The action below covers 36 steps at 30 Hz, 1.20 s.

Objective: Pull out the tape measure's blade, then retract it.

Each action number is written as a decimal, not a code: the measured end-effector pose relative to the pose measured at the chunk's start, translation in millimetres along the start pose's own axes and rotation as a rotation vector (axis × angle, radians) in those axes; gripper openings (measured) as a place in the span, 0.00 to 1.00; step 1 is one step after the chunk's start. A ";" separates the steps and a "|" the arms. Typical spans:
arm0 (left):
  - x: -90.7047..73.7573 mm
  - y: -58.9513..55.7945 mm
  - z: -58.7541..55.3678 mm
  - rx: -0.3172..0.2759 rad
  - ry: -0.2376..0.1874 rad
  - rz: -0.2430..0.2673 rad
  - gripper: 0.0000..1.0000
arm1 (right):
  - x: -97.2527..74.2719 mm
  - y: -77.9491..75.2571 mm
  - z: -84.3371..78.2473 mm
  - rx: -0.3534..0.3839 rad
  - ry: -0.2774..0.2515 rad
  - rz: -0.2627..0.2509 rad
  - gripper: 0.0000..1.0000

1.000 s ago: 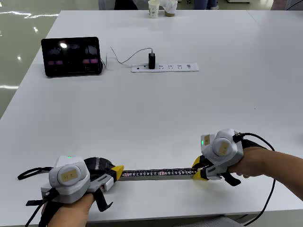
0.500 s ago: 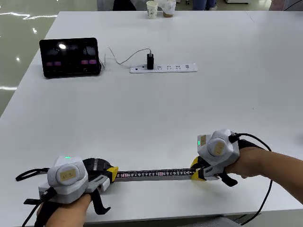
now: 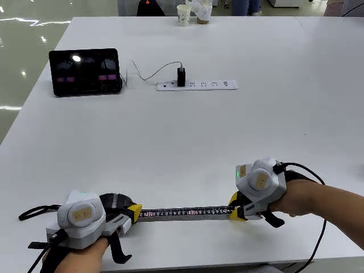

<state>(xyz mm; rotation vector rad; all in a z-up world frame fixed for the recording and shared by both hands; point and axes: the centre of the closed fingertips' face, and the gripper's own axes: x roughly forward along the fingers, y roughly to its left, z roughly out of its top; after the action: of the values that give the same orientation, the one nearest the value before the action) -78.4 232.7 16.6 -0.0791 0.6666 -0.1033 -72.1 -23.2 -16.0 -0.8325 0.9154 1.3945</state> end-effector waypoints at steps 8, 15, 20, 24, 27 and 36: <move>-0.1 -0.9 -0.2 0.000 0.002 -0.001 0.61 | -0.2 0.5 0.9 0.010 0.007 0.006 0.10; -0.4 -0.4 0.0 0.002 -0.004 -0.003 0.61 | 1.2 0.9 2.3 0.009 0.015 -0.001 0.10; -0.9 -0.5 -0.1 0.004 -0.004 -0.002 0.61 | 1.8 0.8 3.1 0.009 0.017 -0.001 0.10; -0.8 -0.5 0.2 0.004 -0.006 -0.001 0.61 | 2.4 1.1 4.5 0.010 0.022 -0.004 0.11; -0.7 -0.3 0.2 0.004 -0.006 0.000 0.61 | 3.4 0.4 4.7 0.015 0.026 -0.006 0.11; -1.2 -0.4 0.2 0.008 -0.003 0.003 0.61 | 3.2 1.5 6.6 0.028 0.035 0.003 0.11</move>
<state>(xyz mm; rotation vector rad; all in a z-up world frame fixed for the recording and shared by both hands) -79.2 232.4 17.5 -0.0709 0.6632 -0.1033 -73.4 -15.8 -15.9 -0.8369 0.9621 1.3706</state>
